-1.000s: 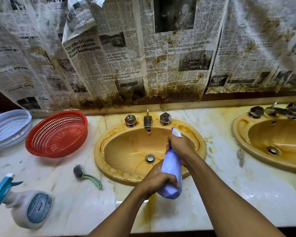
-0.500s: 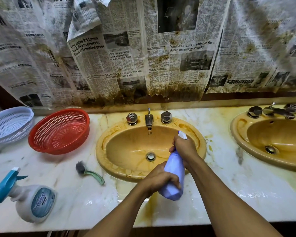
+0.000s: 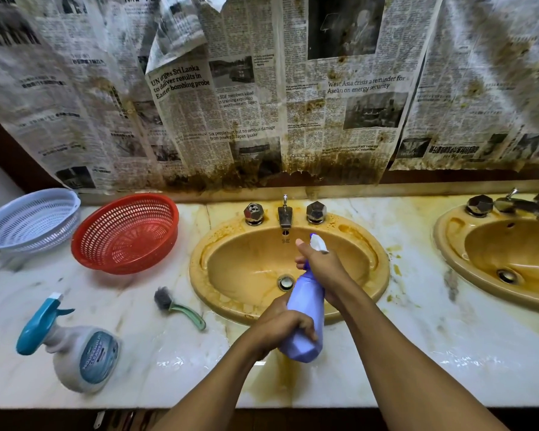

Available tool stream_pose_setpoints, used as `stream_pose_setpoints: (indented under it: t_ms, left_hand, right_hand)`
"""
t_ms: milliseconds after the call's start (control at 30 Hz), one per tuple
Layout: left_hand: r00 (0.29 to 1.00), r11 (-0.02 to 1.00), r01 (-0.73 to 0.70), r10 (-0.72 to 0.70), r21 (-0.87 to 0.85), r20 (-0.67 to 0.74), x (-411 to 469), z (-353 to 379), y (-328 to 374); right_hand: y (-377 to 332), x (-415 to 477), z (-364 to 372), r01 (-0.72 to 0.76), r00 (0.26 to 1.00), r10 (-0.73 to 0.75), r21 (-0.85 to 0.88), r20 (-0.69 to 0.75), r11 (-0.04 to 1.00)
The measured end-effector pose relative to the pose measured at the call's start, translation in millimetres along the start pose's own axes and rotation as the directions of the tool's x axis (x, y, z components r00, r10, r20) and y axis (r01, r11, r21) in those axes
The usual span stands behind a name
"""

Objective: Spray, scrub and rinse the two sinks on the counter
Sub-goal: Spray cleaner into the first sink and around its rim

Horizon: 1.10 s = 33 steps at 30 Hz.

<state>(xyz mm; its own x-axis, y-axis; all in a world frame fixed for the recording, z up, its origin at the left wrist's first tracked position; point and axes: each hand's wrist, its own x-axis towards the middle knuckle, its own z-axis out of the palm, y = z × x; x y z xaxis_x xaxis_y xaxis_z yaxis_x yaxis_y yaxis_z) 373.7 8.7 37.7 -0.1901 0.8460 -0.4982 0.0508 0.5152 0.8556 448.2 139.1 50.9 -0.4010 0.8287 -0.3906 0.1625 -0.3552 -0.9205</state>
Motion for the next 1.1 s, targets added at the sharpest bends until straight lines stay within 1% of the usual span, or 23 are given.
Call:
stream_pose_setpoints:
  t_ms: [67, 100, 133, 233, 300, 333, 400, 433, 500, 633, 700, 800, 867, 933, 1033, 1100]
  left_hand:
    - [1.0, 1.0, 0.005, -0.005, 0.003, 0.015, 0, -3, -2]
    - [1.0, 1.0, 0.005, -0.005, 0.006, 0.029, 0, -3, -3]
    - [0.999, 1.0, 0.003, -0.003, 0.006, 0.045, 0, -2, -3]
    - [0.994, 1.0, 0.025, -0.026, 0.007, 0.103, 0, 4, 0]
    - [0.99, 0.999, 0.038, -0.041, 0.022, 0.137, 2, 9, 2]
    - [0.988, 0.999, 0.037, -0.042, 0.037, 0.149, 3, 11, 4]
    - [0.986, 0.998, 0.03, -0.04, 0.064, 0.162, 7, 14, 8]
    - [0.985, 0.997, 0.029, -0.04, 0.07, 0.167, 9, 16, 10]
    - [0.984, 0.996, 0.019, -0.033, 0.083, 0.178, 12, 21, 13]
    - [0.977, 0.994, 0.025, -0.047, 0.105, 0.21, 14, 30, 16]
    - [0.979, 0.994, 0.033, -0.053, 0.107, 0.197, 13, 31, 16]
    - [0.985, 0.994, 0.029, -0.046, 0.106, 0.166, 13, 27, 12]
    - [0.987, 0.995, 0.036, -0.05, 0.091, 0.155, 11, 21, 9]
    - [0.99, 0.996, 0.033, -0.044, 0.079, 0.132, 6, 15, 4]
    - [0.996, 0.999, 0.042, -0.044, 0.019, 0.079, -2, 5, -4]
    - [0.999, 0.999, 0.039, -0.039, -0.003, 0.021, -8, -8, -9]
  right_hand:
    - [3, 3, 0, -0.044, 0.997, 0.042, 0.045, 0.064, 0.998]
    - [4, 5, 0, -0.055, 0.997, 0.052, 0.044, 0.053, 0.998]
    - [6, 5, 0, -0.058, 0.998, 0.058, 0.034, 0.01, 0.998]
    - [9, 2, -5, -0.11, 0.974, 0.096, -0.059, -0.206, 0.992]
    - [12, -3, -14, -0.131, 0.952, 0.1, -0.09, -0.289, 0.987]
    - [16, -1, -18, -0.116, 0.947, 0.087, -0.075, -0.31, 0.99]
    - [20, 1, -29, -0.055, 0.957, 0.049, -0.013, -0.286, 0.998]
    - [20, 2, -34, -0.032, 0.967, 0.037, 0.026, -0.251, 0.999]
    - [18, 4, -41, -0.03, 0.978, 0.047, 0.082, -0.204, 0.996]
    - [16, 4, -51, -0.117, 0.949, 0.12, 0.028, -0.29, 0.993]
    - [17, 1, -52, -0.125, 0.948, 0.127, 0.024, -0.293, 0.992]
    - [20, 0, -47, -0.058, 0.977, 0.076, 0.095, -0.2, 0.994]
    - [18, 0, -41, -0.046, 0.989, 0.062, 0.125, -0.134, 0.991]
    - [17, 1, -29, -0.056, 0.99, 0.067, 0.091, -0.122, 0.994]
    - [10, -2, -3, -0.09, 0.988, 0.087, -0.023, -0.125, 0.996]
    - [6, -5, 17, -0.073, 0.995, 0.071, -0.019, -0.07, 0.997]
